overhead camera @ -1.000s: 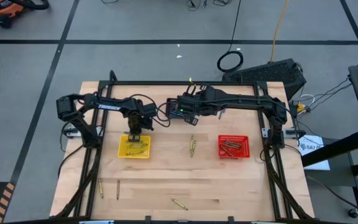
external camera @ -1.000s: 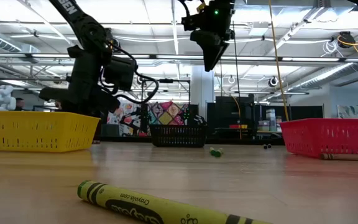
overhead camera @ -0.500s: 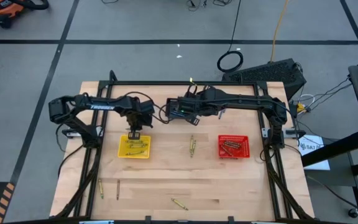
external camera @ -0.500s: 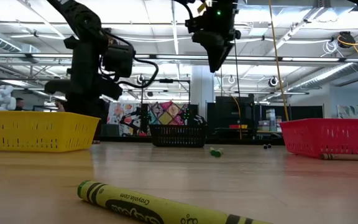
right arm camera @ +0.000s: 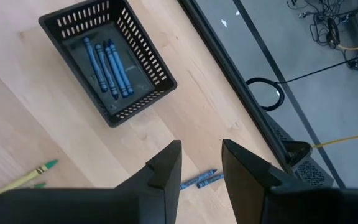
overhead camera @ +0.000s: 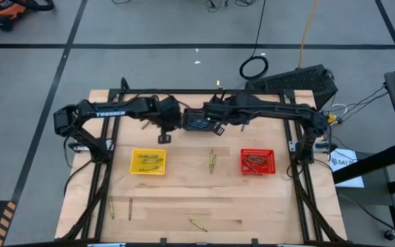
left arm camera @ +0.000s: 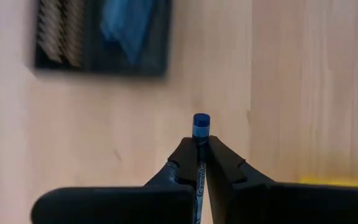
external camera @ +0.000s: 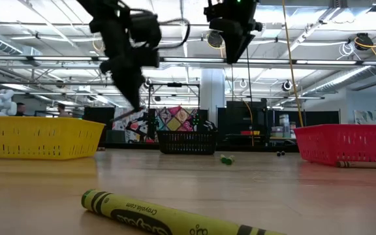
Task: Sort crayons
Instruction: Put the blue crayon into the black bin
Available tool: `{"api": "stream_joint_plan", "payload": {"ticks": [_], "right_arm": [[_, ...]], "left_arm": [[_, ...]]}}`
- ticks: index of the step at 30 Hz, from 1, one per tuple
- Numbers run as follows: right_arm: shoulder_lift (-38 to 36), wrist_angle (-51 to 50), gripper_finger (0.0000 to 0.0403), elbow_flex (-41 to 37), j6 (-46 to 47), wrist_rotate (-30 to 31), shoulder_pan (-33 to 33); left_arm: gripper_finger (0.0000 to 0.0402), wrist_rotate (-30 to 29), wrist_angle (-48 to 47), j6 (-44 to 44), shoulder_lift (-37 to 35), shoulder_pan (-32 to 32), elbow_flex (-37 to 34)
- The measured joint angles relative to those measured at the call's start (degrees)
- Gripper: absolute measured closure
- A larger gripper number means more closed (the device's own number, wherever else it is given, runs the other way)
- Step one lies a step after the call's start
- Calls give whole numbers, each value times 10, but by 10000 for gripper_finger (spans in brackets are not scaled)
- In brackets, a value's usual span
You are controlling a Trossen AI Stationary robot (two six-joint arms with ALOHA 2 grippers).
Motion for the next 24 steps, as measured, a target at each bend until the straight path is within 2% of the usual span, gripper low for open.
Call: {"api": "stream_joint_plan", "payload": {"ticks": [6, 12, 24], "right_arm": [[-8, 0, 300, 0, 0, 0, 0], [-9, 0, 300, 0, 0, 0, 0], [-9, -16, 300, 0, 0, 0, -8]], "left_arm": [[396, 7, 65, 34, 0, 0, 47], [396, 64, 140, 54, 3, 0, 49], [396, 81, 221, 99, 83, 29, 49]]}}
